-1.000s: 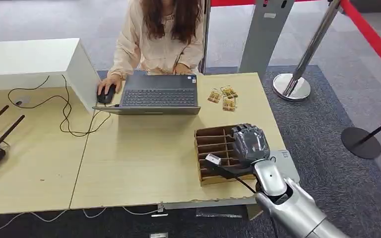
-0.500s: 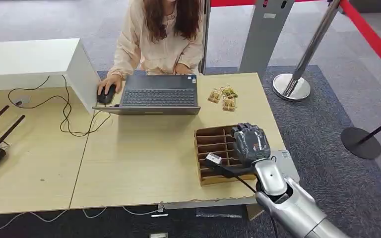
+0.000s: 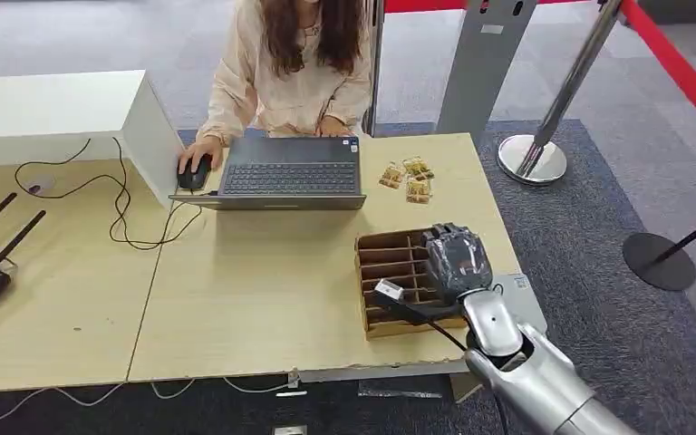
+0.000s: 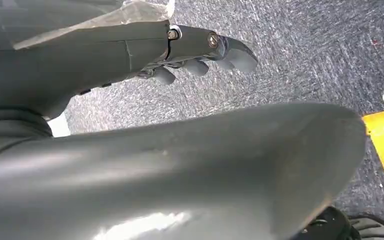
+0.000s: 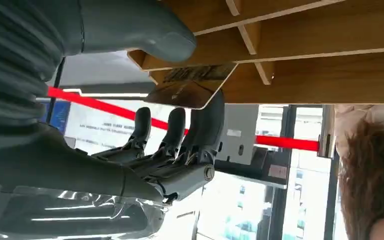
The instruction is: Pass the card to the sensor for recognition and then transmit it.
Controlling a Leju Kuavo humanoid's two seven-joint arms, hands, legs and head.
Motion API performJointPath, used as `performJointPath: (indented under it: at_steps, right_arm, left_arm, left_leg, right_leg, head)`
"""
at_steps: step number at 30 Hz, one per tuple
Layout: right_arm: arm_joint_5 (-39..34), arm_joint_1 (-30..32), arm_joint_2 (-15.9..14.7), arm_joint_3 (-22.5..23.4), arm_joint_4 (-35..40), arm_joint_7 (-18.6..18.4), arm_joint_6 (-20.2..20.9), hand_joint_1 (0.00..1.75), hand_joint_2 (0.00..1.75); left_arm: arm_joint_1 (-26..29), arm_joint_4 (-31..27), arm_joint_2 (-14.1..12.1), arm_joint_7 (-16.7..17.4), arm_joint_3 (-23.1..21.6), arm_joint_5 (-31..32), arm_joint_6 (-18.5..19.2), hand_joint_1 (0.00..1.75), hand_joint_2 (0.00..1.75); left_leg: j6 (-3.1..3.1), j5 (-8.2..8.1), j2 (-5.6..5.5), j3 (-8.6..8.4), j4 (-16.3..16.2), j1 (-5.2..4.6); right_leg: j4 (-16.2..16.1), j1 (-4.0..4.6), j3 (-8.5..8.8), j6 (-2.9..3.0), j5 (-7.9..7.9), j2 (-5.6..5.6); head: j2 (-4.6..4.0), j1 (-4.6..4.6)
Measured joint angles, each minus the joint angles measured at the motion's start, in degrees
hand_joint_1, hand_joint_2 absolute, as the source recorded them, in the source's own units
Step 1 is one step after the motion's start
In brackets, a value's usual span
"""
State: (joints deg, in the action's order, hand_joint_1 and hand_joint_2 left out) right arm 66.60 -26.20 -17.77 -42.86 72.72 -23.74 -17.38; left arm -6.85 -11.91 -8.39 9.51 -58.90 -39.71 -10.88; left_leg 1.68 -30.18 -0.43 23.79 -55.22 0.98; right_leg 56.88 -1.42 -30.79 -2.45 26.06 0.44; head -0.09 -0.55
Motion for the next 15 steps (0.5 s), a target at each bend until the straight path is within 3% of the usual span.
performJointPath:
  at_steps: [9,11,15]
  right_arm:
    - [0.76,-0.03,0.92,-0.44,0.0,0.22,0.0,0.75,1.75]
    - [0.94,-0.04,1.11,-0.55,-0.02,0.24,0.0,0.65,1.75]
    - [2.05,-0.21,1.31,-0.94,-0.07,0.31,0.68,0.66,1.75]
  left_arm:
    - [0.0,0.0,0.17,-0.33,0.33,-0.59,0.02,0.0,0.0]
    - [0.0,0.0,0.2,-0.35,0.35,-0.57,0.02,0.0,0.0]
    - [0.0,0.0,0.22,-1.4,0.42,-0.87,0.22,0.0,0.0]
  left_leg:
    - [0.0,0.0,-0.01,0.02,0.0,0.0]
    - [0.0,0.0,0.0,0.02,0.0,0.0]
    - [0.0,0.0,0.0,0.02,0.0,0.0]
  right_leg:
    - [0.0,0.0,-0.01,0.01,-0.01,0.0]
    - [0.0,0.0,-0.01,0.01,-0.01,0.0]
    - [0.0,0.0,-0.01,0.01,-0.01,0.0]
  head:
    - [0.0,0.0]
    - [0.0,0.0]
    - [0.0,0.0]
